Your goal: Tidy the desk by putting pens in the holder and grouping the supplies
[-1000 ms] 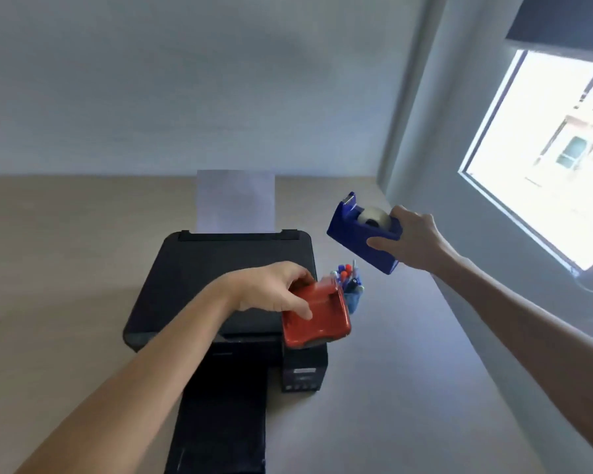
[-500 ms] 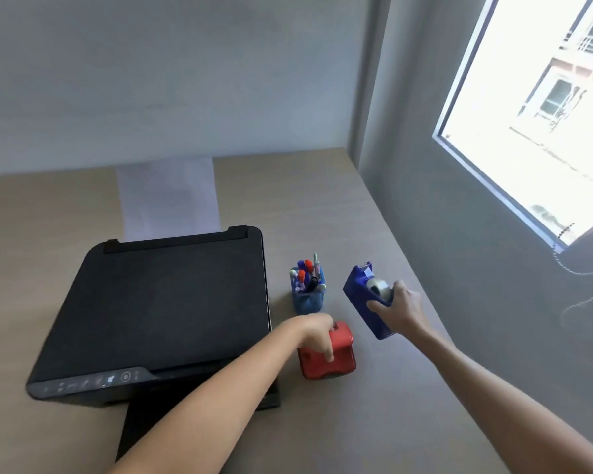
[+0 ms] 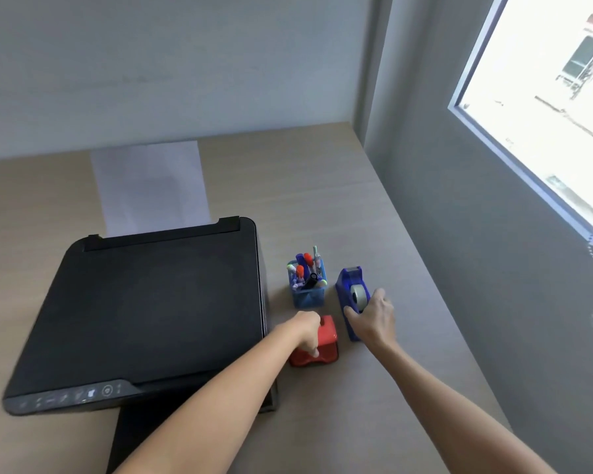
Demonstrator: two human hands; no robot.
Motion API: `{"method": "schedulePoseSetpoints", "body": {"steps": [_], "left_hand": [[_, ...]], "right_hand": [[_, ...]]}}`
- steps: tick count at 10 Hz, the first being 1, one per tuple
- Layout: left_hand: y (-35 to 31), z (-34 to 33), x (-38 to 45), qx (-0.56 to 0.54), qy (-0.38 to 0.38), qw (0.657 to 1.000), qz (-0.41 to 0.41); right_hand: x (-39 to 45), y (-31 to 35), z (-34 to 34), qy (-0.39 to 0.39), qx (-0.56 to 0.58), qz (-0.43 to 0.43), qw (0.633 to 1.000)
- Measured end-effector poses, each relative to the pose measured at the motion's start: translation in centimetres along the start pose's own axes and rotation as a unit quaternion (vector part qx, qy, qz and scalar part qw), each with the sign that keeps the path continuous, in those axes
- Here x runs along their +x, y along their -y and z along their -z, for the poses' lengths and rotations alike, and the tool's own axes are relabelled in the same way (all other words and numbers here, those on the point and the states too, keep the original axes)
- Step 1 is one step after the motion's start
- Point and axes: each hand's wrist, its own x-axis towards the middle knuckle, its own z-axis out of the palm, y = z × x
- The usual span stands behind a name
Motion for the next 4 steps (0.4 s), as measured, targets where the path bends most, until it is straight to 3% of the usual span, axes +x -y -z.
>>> {"method": "schedulePoseSetpoints", "body": {"steps": [2,4], "left_hand": [[-0.5,-0.2,-1.7,-0.005,-0.033,0.999,0.005],[-1.1,-1.2,-8.8,-0.058,-0.137,0.985,-0.088]], "right_hand": [[-0.6,0.6,0.8,0.024,-0.033,0.000,0.999],[-3.7,0.8,4.6,0.033,0.003,0.077,0.996]]}}
